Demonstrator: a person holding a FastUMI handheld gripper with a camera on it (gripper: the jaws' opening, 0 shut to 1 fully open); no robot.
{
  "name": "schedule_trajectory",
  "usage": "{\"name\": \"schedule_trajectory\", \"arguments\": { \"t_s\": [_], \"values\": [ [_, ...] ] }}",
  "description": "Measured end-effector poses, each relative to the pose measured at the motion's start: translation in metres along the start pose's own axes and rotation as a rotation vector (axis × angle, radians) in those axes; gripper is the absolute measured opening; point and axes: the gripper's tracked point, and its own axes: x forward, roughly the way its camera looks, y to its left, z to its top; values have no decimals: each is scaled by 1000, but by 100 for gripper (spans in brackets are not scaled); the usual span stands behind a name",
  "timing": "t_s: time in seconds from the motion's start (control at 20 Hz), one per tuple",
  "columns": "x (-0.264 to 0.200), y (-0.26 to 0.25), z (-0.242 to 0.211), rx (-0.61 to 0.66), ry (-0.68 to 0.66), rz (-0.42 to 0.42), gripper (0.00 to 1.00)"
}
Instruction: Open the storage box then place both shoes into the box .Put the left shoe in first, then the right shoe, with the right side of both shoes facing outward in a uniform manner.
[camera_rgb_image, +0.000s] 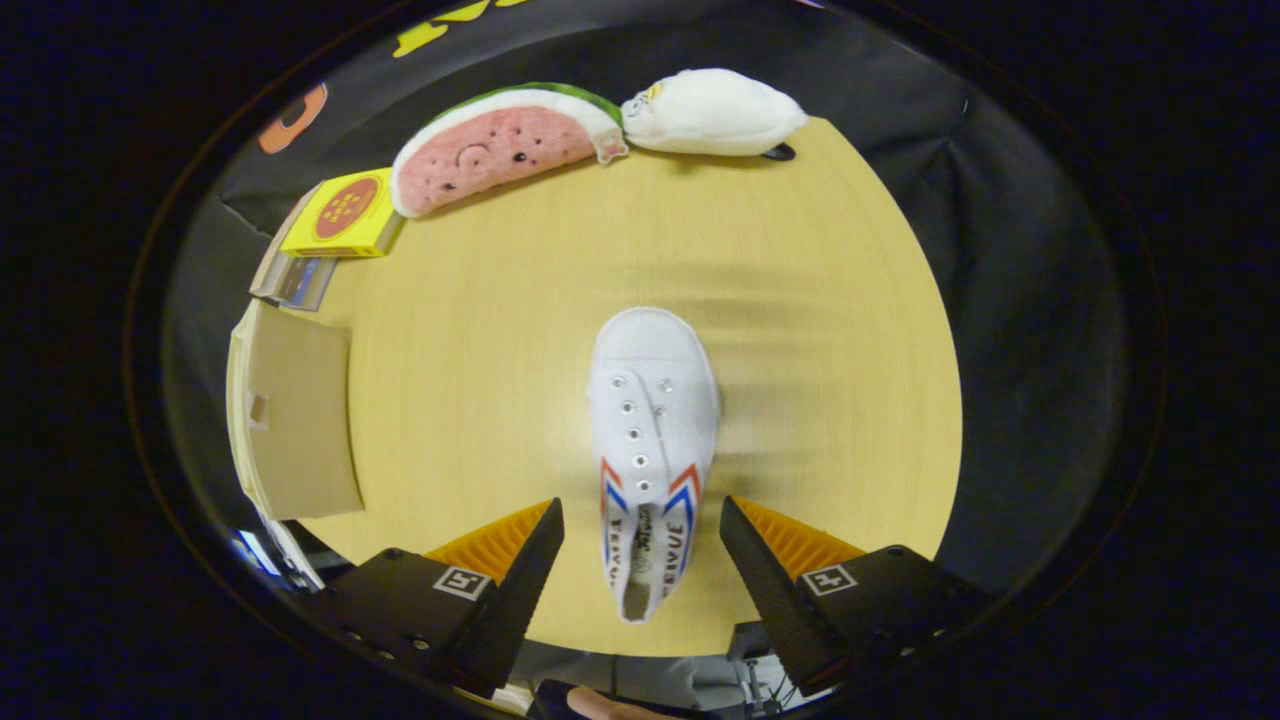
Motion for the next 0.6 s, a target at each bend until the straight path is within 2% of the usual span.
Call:
{"name": "schedule_trajectory", "arguments": {
  "t_s": [0.2,0.45,0.6],
  "values": [
    [18,-26,-4,-32,15,-11,96],
    [41,-24,-9,-53,53,13,95],
    [49,-8,-9,-47,60,88,70]
  ]
}}
